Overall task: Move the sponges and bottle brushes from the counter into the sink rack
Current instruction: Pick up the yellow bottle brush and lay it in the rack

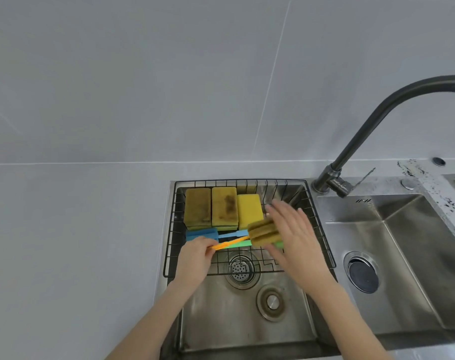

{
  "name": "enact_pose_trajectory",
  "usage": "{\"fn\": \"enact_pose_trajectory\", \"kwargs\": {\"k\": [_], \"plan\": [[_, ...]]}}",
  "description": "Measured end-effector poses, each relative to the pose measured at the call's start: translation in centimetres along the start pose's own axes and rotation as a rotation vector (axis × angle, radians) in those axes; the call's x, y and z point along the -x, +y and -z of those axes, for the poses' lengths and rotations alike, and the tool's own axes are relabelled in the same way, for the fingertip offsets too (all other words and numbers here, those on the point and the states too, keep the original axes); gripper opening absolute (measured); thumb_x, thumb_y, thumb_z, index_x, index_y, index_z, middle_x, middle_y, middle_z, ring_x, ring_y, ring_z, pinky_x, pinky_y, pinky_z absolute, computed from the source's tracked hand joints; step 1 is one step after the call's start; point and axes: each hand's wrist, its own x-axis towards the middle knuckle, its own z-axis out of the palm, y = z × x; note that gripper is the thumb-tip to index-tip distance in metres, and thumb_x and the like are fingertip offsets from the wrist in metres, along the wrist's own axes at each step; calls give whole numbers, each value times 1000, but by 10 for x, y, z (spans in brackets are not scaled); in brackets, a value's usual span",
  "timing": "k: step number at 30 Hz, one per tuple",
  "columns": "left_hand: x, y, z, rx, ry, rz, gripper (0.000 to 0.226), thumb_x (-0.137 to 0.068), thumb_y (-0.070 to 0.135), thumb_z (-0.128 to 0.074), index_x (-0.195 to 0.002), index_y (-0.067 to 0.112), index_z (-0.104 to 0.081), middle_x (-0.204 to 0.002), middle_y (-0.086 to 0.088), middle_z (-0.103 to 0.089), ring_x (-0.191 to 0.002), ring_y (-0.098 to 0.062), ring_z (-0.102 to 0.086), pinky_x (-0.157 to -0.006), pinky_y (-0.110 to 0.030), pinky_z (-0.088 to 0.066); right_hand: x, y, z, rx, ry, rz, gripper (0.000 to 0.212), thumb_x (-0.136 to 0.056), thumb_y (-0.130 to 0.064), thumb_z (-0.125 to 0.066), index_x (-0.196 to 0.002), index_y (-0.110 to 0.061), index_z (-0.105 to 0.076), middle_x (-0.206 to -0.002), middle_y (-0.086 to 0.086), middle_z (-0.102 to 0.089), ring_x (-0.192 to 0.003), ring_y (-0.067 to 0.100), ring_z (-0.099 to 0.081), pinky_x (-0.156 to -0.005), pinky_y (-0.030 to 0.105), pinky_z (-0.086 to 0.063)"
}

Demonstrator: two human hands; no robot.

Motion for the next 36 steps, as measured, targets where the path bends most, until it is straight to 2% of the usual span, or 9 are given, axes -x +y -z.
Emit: {"fn": "enact_pose_trajectory", "kwargs": {"k": [4, 9, 14, 16, 22, 25, 30, 33, 36], "plan": [[-1, 16, 13, 448, 38, 178, 18, -75, 4, -73, -87, 16, -75, -83, -1, -74, -69, 1, -64, -67, -2, -48, 15, -12, 10, -445, 352, -338, 48, -85, -13, -62, -129, -20, -44, -127, 2, -54, -116, 10, -49, -97, 14, -38], [4, 49, 21, 1020, -98, 330, 25, -76, 4, -72, -81, 29, -74, -78, 9, -76, -78, -8, -70, -72, -17, -57, 15, -32, -12, -888, 35, -635, 29, -90, -14, -56, -119, -15, -59, -113, -2, -67, -103, 4, -61, -84, -1, -42], [15, 65, 14, 1485, -172, 429, 24, -69, 5, -68, -93, 7, -70, -80, 0, -77, -81, -14, -71, -80, -28, -58, 11, -39, -22, -852, -123, -543, 23, -90, -8, -55, -108, -16, -68, -61, -18, -65, -56, -9, -56, -55, 6, -44], [16, 63, 11, 1499, -137, 460, 18, -74, -2, -65, -90, 7, -70, -76, 1, -77, -77, -12, -71, -76, -23, -59, 13, -37, -23, -816, -138, -524, 23, -89, -9, -57, -106, -20, -69, -67, -10, -69, -58, -4, -56, -55, 8, -44], [20, 71, 20, 1254, -138, 492, 22, -77, -3, -67, -97, 5, -69, -91, -8, -73, -91, -20, -66, -95, -38, -50, 13, -31, -26, -657, -190, -418, 14, -84, -12, -65, -94, -20, -73, -70, -14, -69, -64, -5, -63, -61, 7, -47], [15, 61, 46, 755, -263, 339, 44, -75, 15, -74, -116, 19, -61, -106, 2, -70, -85, 3, -63, -86, -17, -48, 7, -5, -19, -393, -150, -352, 15, -85, -15, -65, -98, -16, -71, -74, 2, -72, -60, 14, -62, -62, 24, -53], [7, 32, 95, 151, 234, -96, 33, -76, 19, -72, -105, 32, -63, -95, 15, -67, -82, 12, -59, -80, -10, -45, 3, 43, -19, 144, -443, -262, 18, -93, -20, -50, -108, -22, -61, -96, 4, -70, -85, 28, -64, -73, 36, -51], [-5, 14, 84, -134, -41, -161, 47, -82, 24, -67, -126, 26, -51, -140, 3, -46, -128, -14, -41, -108, -32, -33, 3, 48, -33, 275, -581, -176, 21, -90, -8, -48, -107, -20, -56, -98, 4, -67, -86, 26, -64, -71, 32, -50], [-10, 1, 55, -254, -350, -126, 46, -88, 23, -59, -131, 24, -45, -140, 2, -48, -129, -15, -43, -113, -35, -33, 1, 53, -46, 295, -635, -101, 26, -86, 1, -47, -103, -16, -56, -99, 4, -66, -86, 24, -64, -66, 30, -46]]}}
